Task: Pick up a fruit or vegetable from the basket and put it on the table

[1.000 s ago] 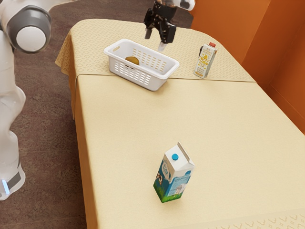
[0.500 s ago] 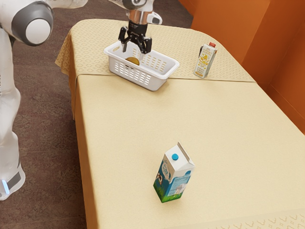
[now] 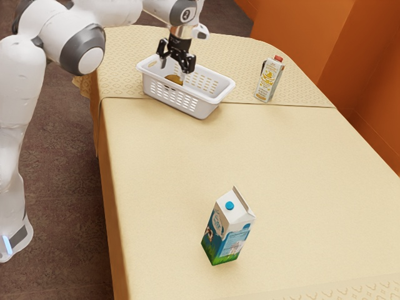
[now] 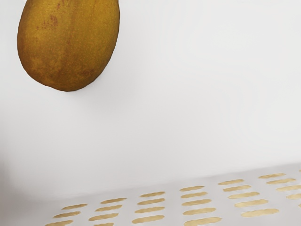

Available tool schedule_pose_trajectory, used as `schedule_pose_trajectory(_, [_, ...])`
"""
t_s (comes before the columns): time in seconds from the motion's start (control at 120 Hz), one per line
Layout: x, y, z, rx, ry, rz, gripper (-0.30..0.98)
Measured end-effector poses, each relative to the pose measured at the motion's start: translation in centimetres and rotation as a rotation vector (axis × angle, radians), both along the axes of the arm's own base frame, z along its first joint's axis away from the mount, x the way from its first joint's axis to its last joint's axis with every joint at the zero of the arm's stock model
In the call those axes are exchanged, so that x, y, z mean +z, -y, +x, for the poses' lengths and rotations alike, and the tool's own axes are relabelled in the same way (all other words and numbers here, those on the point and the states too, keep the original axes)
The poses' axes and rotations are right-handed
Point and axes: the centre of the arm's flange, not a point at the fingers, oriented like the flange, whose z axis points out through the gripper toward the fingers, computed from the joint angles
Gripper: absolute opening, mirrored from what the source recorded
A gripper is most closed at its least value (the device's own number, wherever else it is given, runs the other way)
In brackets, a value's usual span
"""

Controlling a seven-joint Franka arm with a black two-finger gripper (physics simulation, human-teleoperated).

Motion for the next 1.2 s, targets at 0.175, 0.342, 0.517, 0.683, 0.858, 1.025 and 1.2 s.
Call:
schedule_pose_trajectory(0.175, [-0.8, -3.6, 0.7, -0.003, 0.015, -0.010, 0.69])
schedule_pose_trajectory(0.342, [-2.3, -5.0, 2.2, -0.045, 0.029, -0.029, 0.69])
schedule_pose_trajectory(0.517, [-4.3, -6.1, 2.4, -0.090, 0.021, -0.053, 0.69])
schedule_pose_trajectory(0.683, [-4.5, -7.1, 3.1, -0.146, 0.033, -0.044, 0.69])
schedule_pose_trajectory(0.858, [-4.5, -7.6, 3.4, -0.204, 0.035, -0.038, 0.69])
schedule_pose_trajectory(1.025, [-6.0, -8.5, 3.2, -0.237, 0.026, -0.051, 0.69])
schedule_pose_trajectory(1.2, [-7.1, -9.5, 2.8, -0.256, 0.053, -0.079, 0.69])
